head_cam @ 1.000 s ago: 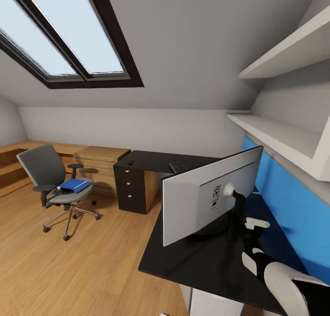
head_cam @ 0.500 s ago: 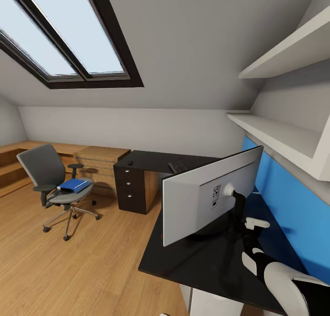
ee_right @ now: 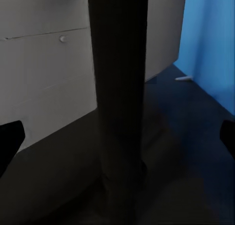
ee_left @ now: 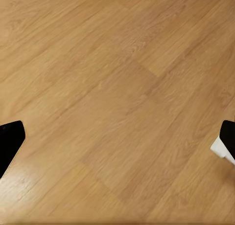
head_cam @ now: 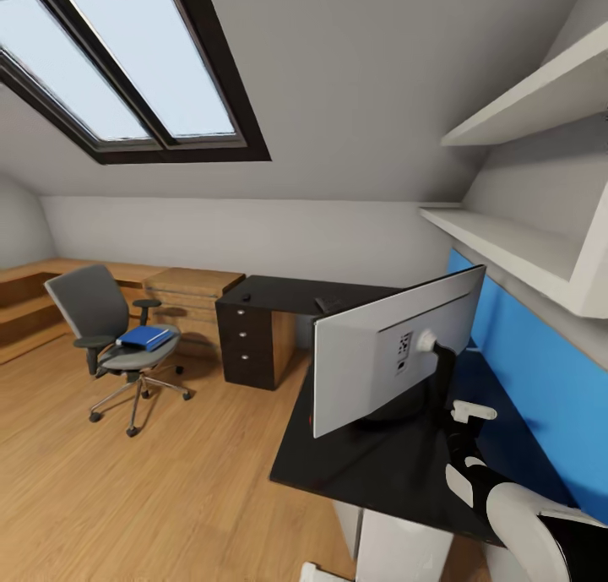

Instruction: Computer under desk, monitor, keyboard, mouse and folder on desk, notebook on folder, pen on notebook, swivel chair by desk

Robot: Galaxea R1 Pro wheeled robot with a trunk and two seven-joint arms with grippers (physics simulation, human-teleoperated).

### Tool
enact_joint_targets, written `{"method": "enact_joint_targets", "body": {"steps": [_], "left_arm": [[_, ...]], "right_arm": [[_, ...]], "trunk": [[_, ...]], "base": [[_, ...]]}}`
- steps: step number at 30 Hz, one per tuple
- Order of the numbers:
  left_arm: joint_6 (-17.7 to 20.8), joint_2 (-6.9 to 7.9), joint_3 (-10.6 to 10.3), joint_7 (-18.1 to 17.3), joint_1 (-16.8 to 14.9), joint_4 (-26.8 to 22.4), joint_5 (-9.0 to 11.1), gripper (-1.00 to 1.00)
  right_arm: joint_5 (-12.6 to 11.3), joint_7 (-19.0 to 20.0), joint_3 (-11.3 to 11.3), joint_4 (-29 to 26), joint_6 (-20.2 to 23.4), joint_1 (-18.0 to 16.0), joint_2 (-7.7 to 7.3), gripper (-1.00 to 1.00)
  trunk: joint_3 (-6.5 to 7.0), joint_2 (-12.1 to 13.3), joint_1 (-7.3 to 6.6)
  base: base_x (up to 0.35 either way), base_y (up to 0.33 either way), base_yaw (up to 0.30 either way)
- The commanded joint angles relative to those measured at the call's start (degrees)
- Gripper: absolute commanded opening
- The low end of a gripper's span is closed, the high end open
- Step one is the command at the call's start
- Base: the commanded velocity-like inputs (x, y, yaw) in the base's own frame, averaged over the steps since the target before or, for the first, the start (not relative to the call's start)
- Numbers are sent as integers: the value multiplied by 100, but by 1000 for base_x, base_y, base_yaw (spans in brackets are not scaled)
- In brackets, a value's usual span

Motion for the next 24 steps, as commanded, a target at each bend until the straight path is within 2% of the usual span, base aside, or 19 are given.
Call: {"method": "enact_joint_targets", "body": {"steps": [1,24], "left_arm": [[-15,4,-17,16,0,-5,53,100],[-15,1,-17,8,1,-5,53,100]], "right_arm": [[-24,13,-11,6,-23,-5,1,100],[-49,-16,-34,-14,20,-5,14,100]], "trunk": [[-6,-6,-2],[-6,-6,-2]], "base": [[-256,195,0],[-264,232,0]]}}
